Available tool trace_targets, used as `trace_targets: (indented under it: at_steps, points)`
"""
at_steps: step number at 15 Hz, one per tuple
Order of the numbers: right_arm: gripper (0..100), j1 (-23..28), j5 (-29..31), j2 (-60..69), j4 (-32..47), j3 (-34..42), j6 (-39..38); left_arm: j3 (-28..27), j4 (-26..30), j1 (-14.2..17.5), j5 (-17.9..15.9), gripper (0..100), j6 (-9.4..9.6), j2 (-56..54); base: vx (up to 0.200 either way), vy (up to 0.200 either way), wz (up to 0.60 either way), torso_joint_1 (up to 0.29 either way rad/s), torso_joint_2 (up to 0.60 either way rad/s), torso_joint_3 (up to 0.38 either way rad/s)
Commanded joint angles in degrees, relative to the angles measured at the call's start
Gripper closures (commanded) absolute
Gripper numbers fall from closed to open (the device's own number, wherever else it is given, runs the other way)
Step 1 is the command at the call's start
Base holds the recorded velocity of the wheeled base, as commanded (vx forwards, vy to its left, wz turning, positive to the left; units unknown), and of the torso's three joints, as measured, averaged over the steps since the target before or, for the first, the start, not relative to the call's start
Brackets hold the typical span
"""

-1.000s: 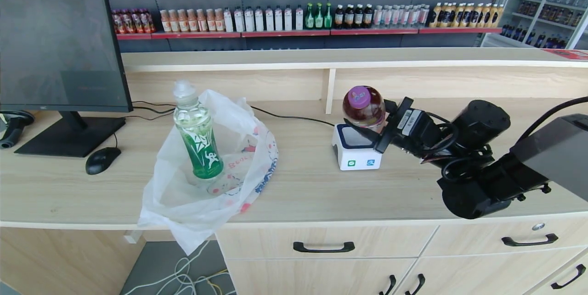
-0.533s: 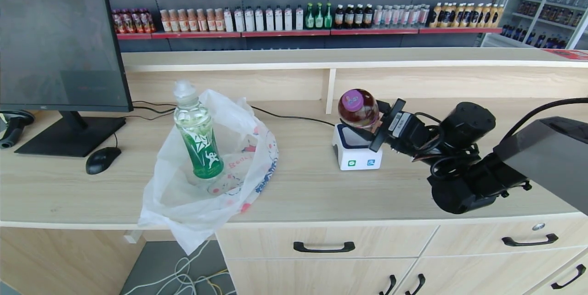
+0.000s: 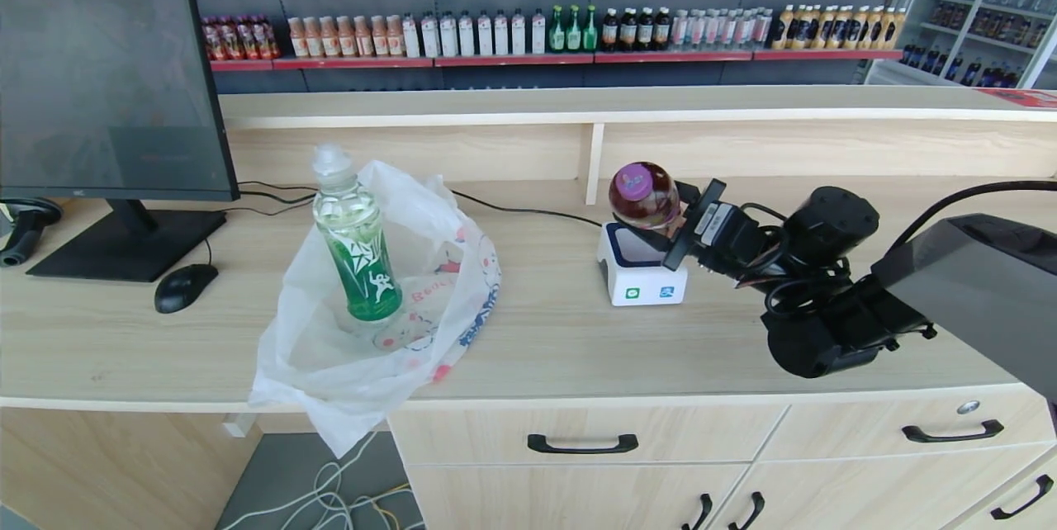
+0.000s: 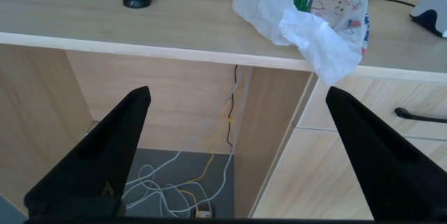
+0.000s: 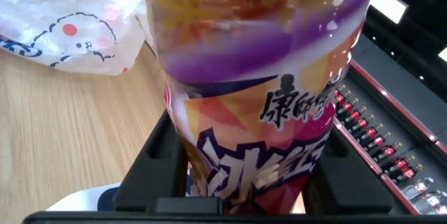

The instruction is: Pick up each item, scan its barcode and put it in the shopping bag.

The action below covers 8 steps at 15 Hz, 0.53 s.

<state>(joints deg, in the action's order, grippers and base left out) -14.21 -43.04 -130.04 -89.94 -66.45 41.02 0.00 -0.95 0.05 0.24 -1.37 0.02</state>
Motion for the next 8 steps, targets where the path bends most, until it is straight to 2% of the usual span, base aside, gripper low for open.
trace_targets:
  at_steps: [1,8]
  points:
    - [100,0.59,-0.02,-0.04,-0.06,-0.17,0.02,0.0,-0.02,0.04,0.02,0,-0.04,0.06,0.0,0.0,0.0,0.0,0.0,0.0]
    - [100,0.5,0.07,-0.22,-0.06,0.01,0.11,0.0,-0.02,0.04,0.02,0,-0.13,0.06,0.0,0.0,0.0,0.0,0.0,0.0]
